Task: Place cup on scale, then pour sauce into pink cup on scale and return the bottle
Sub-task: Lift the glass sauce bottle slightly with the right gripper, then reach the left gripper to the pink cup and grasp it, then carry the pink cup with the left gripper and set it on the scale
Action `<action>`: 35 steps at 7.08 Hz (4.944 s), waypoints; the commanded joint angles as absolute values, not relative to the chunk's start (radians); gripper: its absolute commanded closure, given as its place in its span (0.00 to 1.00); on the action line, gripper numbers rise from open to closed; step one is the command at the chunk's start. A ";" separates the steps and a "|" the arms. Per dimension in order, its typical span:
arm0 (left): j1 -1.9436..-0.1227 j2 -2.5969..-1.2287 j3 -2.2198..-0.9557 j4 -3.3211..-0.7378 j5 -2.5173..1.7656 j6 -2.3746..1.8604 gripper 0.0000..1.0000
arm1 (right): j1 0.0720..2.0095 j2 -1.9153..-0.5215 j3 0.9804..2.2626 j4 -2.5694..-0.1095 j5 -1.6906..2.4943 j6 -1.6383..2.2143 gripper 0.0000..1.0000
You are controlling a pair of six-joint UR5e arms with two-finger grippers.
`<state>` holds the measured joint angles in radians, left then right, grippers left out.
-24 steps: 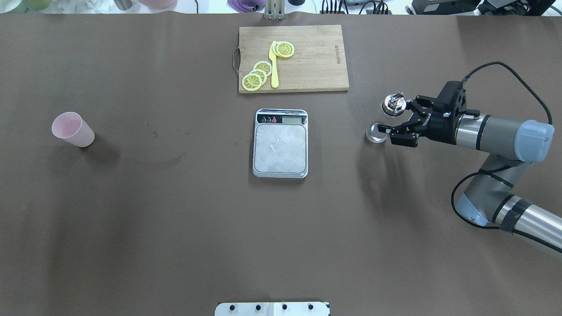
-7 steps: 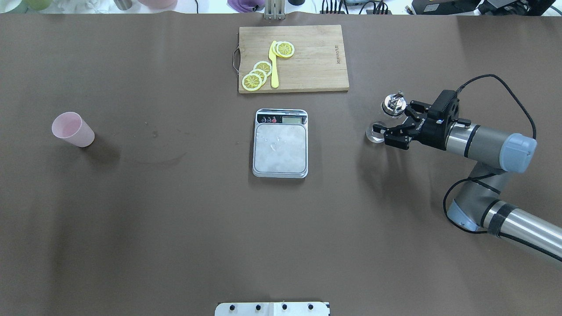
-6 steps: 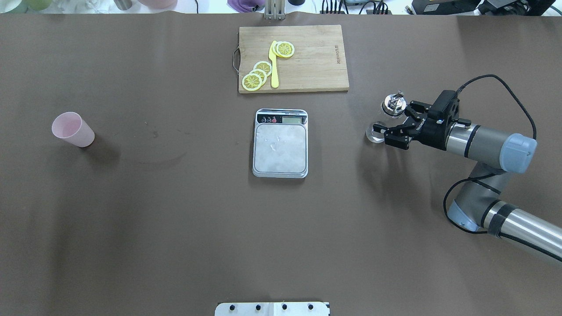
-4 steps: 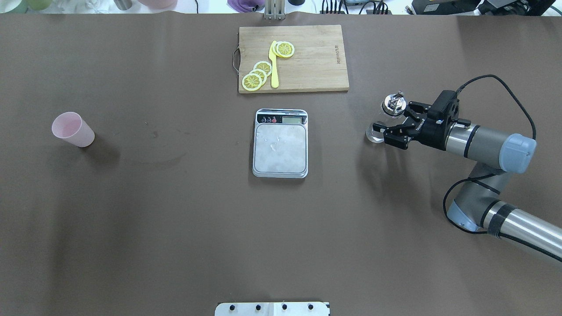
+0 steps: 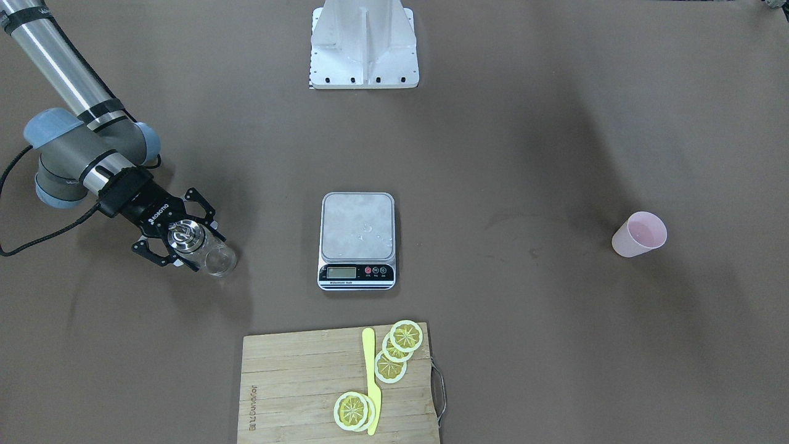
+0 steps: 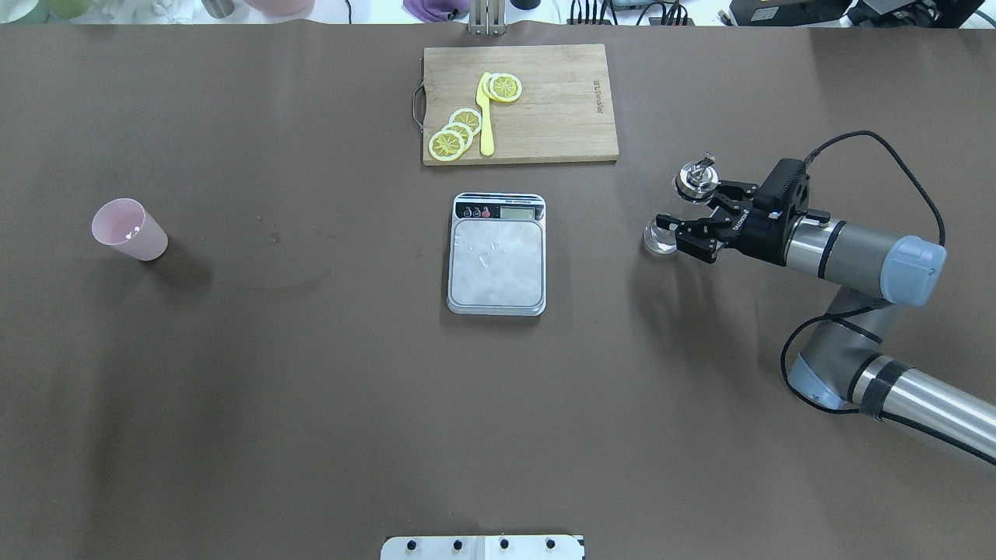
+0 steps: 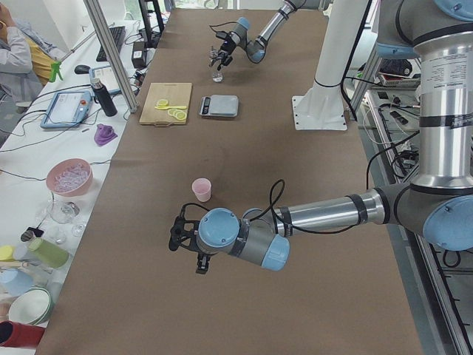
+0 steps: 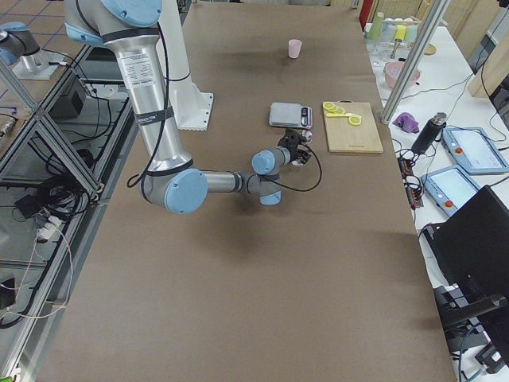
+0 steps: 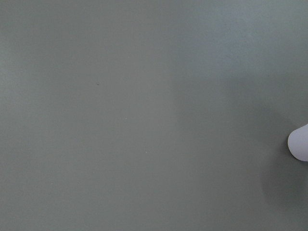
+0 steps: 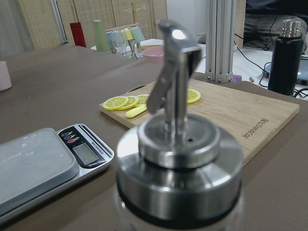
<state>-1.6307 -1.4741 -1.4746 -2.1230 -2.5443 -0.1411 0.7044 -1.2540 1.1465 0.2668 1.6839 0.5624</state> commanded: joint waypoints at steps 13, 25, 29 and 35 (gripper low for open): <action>-1.190 -1.658 -1.556 -2.135 -2.304 -0.734 0.05 | 0.749 -1.371 1.299 0.127 1.689 0.542 1.00; -0.976 -2.142 -1.672 -1.523 -2.254 -0.915 1.00 | 0.816 -1.414 1.304 0.141 1.710 0.408 1.00; -0.654 -2.454 -1.484 -1.598 -2.004 -1.219 1.00 | 0.833 -1.494 1.361 0.140 1.709 0.368 1.00; -0.591 -2.493 -1.433 -1.640 -1.934 -1.201 0.25 | 0.831 -1.496 1.364 0.141 1.709 0.370 1.00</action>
<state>-0.5941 -2.4942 -1.4329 -1.6388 -1.9402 -1.2041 0.8315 -1.4969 1.3636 0.1409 1.7089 0.3695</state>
